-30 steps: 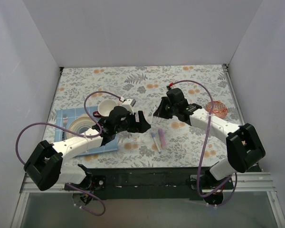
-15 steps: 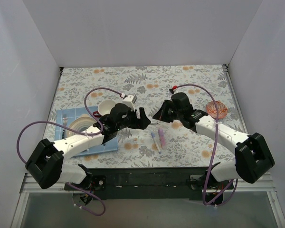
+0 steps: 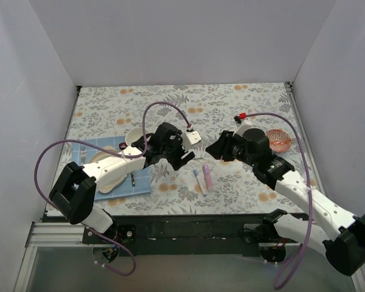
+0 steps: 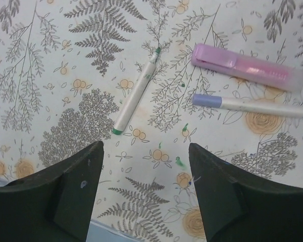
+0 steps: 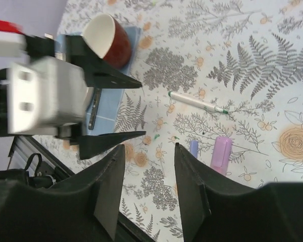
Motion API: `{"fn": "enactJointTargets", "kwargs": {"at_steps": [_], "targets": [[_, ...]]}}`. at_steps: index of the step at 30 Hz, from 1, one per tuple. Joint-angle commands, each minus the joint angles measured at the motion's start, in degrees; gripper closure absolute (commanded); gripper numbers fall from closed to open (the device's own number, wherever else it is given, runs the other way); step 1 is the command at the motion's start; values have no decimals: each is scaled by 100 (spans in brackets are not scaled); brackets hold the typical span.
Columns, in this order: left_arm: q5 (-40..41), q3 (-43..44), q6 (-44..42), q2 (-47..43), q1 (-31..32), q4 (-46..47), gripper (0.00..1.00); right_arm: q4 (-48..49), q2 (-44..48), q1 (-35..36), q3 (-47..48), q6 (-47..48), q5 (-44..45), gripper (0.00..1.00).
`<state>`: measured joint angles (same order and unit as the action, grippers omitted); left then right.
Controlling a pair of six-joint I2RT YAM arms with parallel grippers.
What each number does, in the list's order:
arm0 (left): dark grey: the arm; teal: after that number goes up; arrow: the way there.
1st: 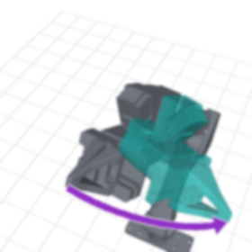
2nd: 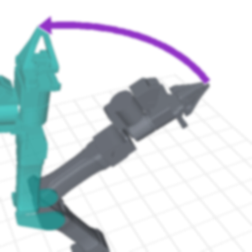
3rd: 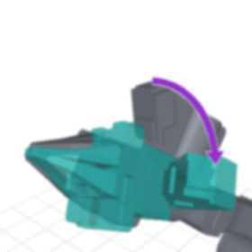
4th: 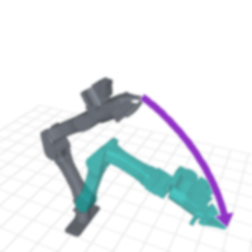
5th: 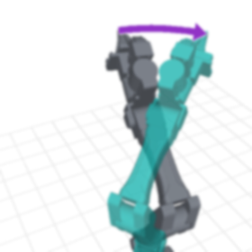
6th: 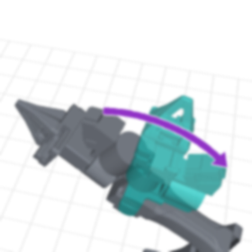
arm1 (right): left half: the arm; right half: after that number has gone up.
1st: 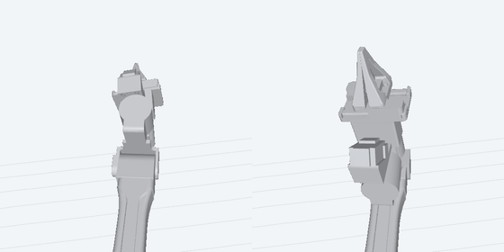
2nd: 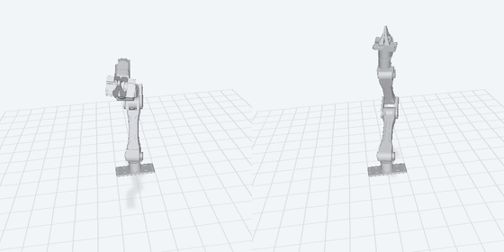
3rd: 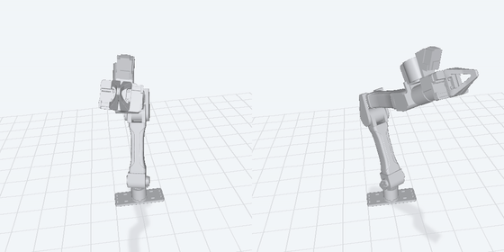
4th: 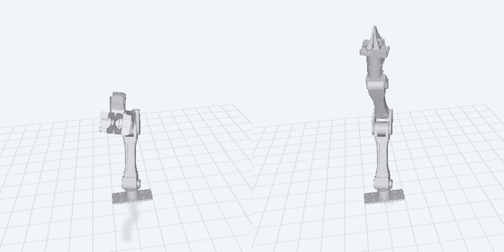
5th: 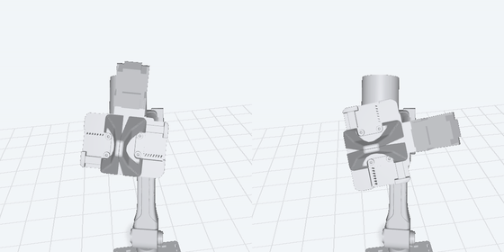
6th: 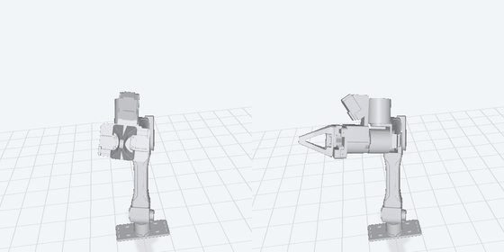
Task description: Insert the pens into the pen caps
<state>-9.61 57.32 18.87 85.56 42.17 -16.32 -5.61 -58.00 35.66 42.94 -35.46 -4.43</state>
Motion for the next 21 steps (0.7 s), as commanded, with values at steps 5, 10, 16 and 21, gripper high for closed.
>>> {"fn": "enactJointTargets", "kwargs": {"at_steps": [5, 10, 16, 21], "targets": [[-401, 569, -2000, 1022, -157, -231, 37, 33, 1334, -59, -312, 347, 223, 52], [-867, 833, -2116, 1349, -385, -188, 38, -2, 1818, -68, -461, 286, 354, 54], [-1254, 1220, -2054, 1815, -570, -197, 45, -80, 2064, -68, -330, 329, 416, 55], [-1368, 1308, -2133, 2131, -658, -337, 48, -221, 2161, -68, -31, 426, 416, 55]]}}
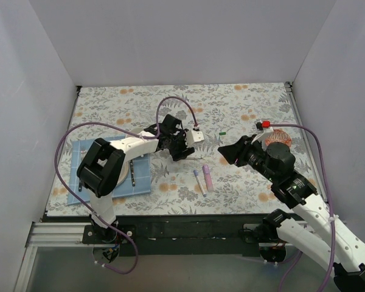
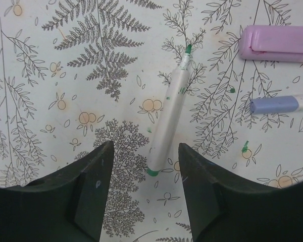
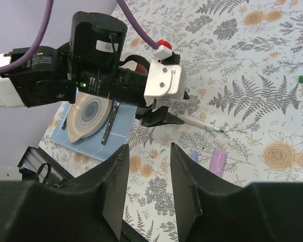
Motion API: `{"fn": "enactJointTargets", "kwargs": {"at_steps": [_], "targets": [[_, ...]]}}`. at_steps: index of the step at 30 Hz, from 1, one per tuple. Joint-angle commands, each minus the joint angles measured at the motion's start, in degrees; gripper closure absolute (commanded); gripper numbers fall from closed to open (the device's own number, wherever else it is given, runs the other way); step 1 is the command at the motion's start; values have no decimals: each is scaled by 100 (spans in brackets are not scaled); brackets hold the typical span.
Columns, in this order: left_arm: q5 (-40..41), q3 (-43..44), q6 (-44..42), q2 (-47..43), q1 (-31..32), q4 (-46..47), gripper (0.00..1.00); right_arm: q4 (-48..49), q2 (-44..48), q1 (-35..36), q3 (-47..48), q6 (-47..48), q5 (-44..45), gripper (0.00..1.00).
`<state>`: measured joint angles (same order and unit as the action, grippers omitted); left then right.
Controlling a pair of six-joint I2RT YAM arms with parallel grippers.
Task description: Insert the pens into the pen caps
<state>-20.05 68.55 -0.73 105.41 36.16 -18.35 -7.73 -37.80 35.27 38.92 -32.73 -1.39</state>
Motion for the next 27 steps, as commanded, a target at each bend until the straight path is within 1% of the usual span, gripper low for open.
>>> {"fn": "enactJointTargets", "kwargs": {"at_steps": [1, 4, 7, 8, 11, 14, 15, 17, 18, 21, 22, 23, 24, 27], "targets": [[-315, 219, -182, 173, -57, -177, 48, -27, 168, -29, 380, 170, 112, 55], [-350, 246, -217, 252, -48, -318, 46, -80, 247, -20, 362, 223, 323, 55], [-377, 255, -191, 375, -57, -336, 47, -54, 300, -20, 310, 223, 376, 55], [-350, 298, -182, 471, -48, -388, 50, -54, 308, -20, 292, 215, 402, 55], [-341, 352, -94, 569, -57, -494, 56, -62, 309, -29, 274, 223, 455, 55], [-508, 317, 46, 525, -48, -547, 59, -159, 300, -28, 353, 258, 481, 56], [-534, 238, 47, 490, -48, -547, 64, -159, 317, -20, 362, 258, 508, 56], [-552, 167, 266, 481, 4, -556, 69, -177, 361, -28, 362, 215, 578, 56], [-535, 63, 336, 464, 22, -573, 75, -159, 396, -20, 354, 197, 622, 56], [-307, -148, 415, 420, 110, -521, 86, -97, 475, -29, 239, 153, 596, 56], [-271, -289, 433, 385, 128, -503, 92, -124, 493, -20, 222, 144, 596, 56], [-210, -351, 451, 367, 145, -442, 97, -167, 510, -28, 169, 109, 605, 56], [-140, -404, 460, 349, 189, -415, 100, -203, 580, -29, 143, 100, 631, 56], [54, -545, 670, 218, 225, -214, 100, -177, 695, -29, -32, 4, 640, 56]]}}
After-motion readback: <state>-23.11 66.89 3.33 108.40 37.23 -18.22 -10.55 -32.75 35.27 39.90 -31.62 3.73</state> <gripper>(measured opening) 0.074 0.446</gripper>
